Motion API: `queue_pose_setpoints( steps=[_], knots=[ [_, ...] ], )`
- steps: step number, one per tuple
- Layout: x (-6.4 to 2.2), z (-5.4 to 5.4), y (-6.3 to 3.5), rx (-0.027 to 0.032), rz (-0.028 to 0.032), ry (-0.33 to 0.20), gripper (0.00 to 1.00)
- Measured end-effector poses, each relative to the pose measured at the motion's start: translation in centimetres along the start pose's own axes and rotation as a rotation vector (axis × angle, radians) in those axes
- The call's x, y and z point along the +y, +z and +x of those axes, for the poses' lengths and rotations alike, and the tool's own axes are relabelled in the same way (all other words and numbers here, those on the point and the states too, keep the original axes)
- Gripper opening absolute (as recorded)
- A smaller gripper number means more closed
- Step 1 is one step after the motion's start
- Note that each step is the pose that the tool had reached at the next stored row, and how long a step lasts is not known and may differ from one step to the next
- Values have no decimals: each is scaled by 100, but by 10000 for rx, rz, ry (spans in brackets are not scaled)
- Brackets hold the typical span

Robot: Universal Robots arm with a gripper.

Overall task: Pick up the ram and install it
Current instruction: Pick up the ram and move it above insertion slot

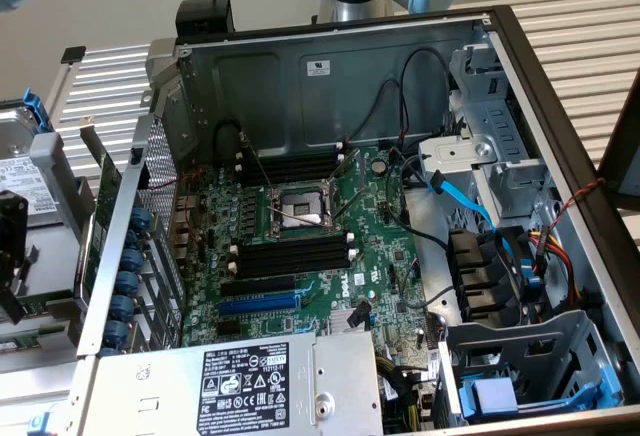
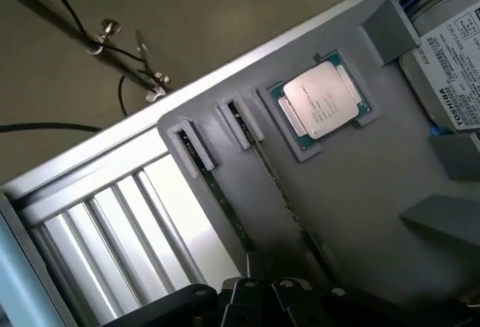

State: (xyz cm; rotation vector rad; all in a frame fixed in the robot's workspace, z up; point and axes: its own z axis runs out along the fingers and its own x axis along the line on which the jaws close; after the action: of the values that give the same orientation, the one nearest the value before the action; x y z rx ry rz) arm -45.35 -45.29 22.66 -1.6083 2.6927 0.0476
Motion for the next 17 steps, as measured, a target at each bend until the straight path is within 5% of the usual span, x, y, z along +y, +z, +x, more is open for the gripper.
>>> queue_pose_setpoints(
  steps=[17],
  knots=[
    [3,1,13,74,-62,-3089,11]
  ],
)
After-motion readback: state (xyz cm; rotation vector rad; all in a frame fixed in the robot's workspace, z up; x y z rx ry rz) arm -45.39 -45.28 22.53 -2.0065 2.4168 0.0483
